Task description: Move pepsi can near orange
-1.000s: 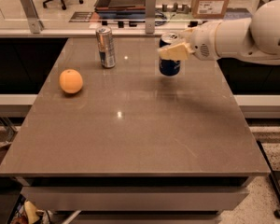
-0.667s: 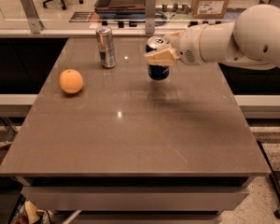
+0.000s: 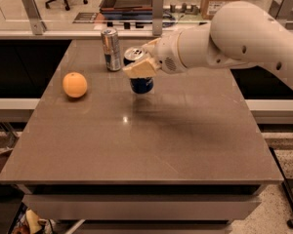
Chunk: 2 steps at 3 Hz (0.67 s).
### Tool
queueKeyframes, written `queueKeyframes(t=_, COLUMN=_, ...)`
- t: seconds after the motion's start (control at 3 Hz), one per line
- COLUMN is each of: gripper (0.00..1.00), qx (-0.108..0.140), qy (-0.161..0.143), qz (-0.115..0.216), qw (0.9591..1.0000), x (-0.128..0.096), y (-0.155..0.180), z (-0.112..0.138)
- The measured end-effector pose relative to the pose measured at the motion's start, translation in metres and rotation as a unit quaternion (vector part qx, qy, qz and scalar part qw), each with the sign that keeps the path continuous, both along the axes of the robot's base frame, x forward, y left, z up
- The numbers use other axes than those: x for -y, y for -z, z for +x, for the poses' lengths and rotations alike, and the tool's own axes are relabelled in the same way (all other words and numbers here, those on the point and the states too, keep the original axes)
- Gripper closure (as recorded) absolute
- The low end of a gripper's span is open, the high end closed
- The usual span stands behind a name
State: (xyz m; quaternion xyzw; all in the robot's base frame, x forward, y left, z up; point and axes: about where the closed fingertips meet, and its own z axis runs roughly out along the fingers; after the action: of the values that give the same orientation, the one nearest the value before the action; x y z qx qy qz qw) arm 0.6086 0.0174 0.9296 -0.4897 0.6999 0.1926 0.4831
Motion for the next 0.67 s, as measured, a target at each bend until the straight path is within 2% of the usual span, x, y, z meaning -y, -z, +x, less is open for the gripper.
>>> queueKeyframes(t=0.33, gripper=1.00, qx=-0.018, qy=-0.036, qz=0.002, qw=0.9992, x=-0.027, y=-0.002, z=-0.010)
queueKeyframes(t=0.67, gripper=1.00, qx=-0.031, qy=-0.068, qz=0.021, qw=0.9970, x=-0.047, y=0.004, z=-0.011)
